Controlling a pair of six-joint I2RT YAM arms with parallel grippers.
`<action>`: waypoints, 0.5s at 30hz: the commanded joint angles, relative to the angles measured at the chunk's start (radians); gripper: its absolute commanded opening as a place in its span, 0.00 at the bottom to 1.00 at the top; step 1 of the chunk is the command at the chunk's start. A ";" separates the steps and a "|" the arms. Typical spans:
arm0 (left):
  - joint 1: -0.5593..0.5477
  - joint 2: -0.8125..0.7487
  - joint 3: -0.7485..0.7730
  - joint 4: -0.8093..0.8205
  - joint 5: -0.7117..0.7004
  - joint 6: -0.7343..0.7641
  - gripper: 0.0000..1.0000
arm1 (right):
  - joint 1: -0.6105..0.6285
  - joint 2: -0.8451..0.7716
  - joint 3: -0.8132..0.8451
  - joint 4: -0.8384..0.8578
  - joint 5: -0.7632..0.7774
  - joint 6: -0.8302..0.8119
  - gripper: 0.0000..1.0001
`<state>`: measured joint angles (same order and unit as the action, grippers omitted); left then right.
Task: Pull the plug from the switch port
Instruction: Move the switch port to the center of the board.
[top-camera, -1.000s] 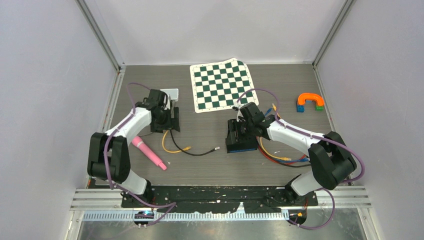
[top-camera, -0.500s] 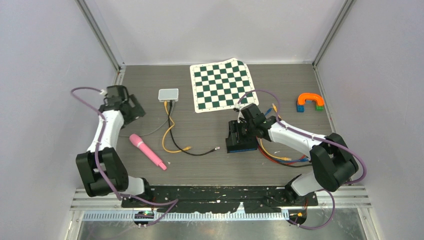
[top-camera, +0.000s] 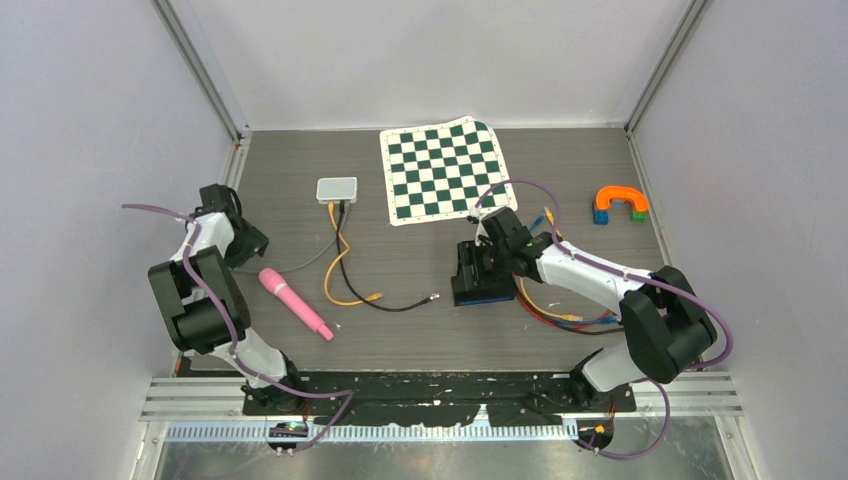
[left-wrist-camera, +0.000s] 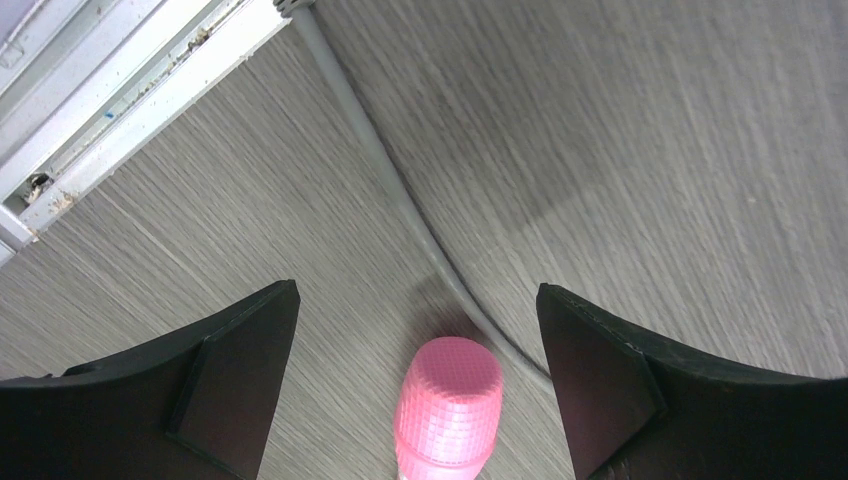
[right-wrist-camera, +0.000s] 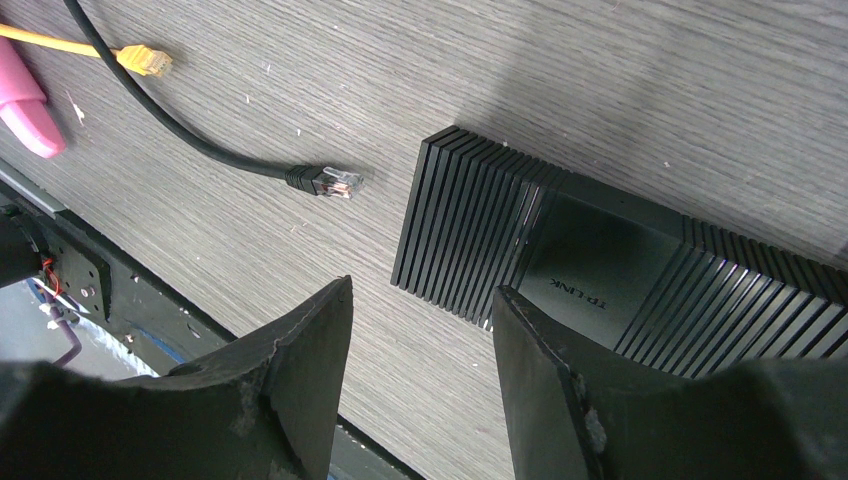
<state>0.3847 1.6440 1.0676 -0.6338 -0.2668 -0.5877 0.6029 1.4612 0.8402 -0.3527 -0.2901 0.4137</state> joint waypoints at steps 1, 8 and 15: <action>0.009 0.033 0.064 -0.019 -0.032 -0.032 0.90 | 0.003 -0.020 0.003 0.011 0.004 -0.013 0.60; 0.011 0.091 0.117 -0.046 -0.052 -0.047 0.75 | 0.003 -0.014 0.004 0.010 0.003 -0.012 0.60; 0.007 0.135 0.177 -0.115 -0.029 -0.048 0.72 | 0.003 0.003 0.004 0.011 0.002 -0.012 0.60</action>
<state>0.3882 1.7756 1.2007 -0.6937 -0.2913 -0.6250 0.6029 1.4616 0.8394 -0.3527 -0.2901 0.4137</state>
